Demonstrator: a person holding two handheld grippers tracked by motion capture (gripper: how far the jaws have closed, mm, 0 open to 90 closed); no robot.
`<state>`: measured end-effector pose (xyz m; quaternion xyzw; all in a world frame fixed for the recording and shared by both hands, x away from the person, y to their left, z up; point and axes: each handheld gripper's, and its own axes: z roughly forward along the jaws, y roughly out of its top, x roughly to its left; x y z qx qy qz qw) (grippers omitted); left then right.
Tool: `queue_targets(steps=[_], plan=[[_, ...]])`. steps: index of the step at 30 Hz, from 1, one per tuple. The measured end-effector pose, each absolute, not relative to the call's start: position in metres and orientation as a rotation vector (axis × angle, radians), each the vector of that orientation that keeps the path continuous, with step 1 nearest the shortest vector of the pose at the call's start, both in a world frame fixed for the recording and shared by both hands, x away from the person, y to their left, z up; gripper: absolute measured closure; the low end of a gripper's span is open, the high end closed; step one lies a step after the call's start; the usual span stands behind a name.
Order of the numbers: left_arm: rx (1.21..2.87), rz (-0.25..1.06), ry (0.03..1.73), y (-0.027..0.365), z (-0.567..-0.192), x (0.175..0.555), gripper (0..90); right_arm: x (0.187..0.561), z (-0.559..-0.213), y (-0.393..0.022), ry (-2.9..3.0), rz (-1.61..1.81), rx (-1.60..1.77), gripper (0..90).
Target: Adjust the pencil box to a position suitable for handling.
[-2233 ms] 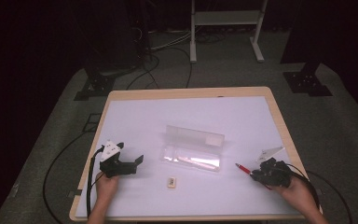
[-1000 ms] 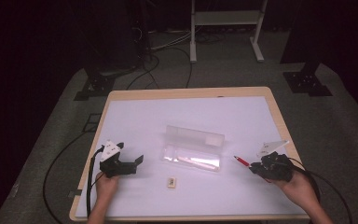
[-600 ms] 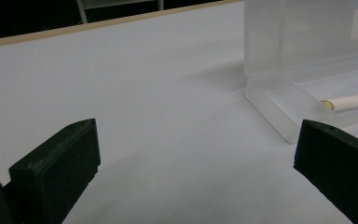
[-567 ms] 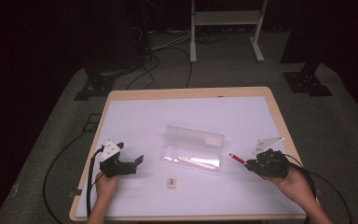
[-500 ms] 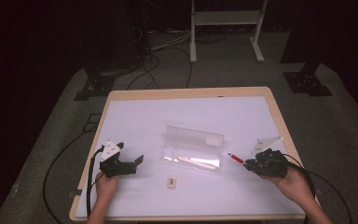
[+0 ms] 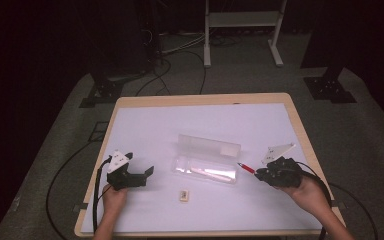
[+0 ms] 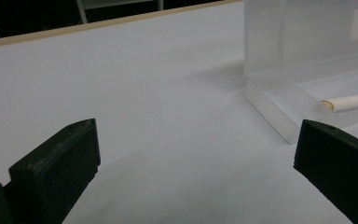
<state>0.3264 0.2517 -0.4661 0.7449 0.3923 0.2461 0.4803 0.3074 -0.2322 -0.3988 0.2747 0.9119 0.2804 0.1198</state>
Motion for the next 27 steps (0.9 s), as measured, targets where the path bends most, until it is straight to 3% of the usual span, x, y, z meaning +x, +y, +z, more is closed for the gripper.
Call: queue_targets(steps=[27], plan=[[1.821, 0.600, 0.956, 0.252, -0.466, 0.326, 0.0, 0.315, -0.390, -0.198, 2.701, 0.830, 0.702, 78.9]])
